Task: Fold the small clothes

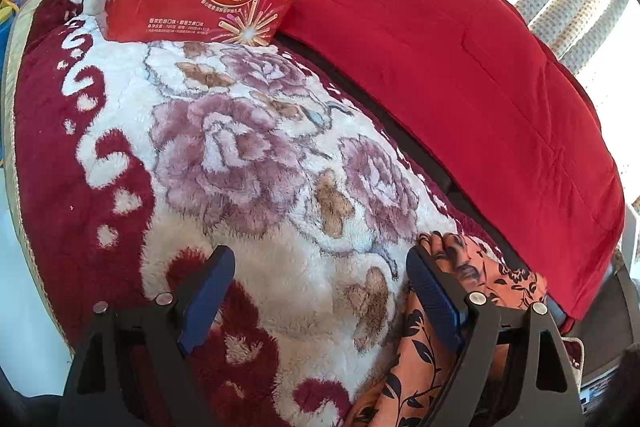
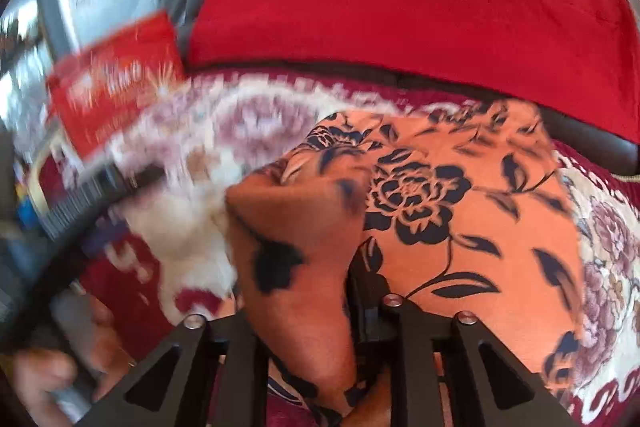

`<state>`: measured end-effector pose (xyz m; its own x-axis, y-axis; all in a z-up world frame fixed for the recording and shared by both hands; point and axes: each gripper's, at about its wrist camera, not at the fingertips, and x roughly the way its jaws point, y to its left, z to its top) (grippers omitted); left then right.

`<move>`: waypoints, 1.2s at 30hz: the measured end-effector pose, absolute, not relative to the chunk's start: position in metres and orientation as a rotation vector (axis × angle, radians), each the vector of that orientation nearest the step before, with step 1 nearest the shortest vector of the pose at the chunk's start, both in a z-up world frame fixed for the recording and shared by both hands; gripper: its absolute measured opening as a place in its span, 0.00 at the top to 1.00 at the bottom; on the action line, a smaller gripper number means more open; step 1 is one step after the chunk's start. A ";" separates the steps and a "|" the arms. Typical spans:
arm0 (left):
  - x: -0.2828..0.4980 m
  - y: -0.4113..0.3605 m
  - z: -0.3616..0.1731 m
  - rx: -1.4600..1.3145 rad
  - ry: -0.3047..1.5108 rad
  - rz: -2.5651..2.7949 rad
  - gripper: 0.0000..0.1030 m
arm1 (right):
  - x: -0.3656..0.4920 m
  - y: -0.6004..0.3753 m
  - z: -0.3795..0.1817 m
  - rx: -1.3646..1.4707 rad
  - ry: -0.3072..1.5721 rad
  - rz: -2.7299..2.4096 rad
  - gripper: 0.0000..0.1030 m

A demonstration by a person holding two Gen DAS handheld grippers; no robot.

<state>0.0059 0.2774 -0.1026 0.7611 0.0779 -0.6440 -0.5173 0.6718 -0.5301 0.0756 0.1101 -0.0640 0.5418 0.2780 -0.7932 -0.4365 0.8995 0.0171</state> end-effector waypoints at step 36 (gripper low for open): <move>-0.008 0.204 -0.128 -0.659 0.925 0.000 0.90 | 0.009 -0.033 -0.039 0.238 0.787 0.579 0.27</move>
<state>-0.0077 0.2040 -0.1279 0.6166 -0.2734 -0.7382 -0.2732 0.8052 -0.5264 0.0089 -0.0327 -0.0387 0.5617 0.5722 -0.5976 -0.4005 0.8200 0.4088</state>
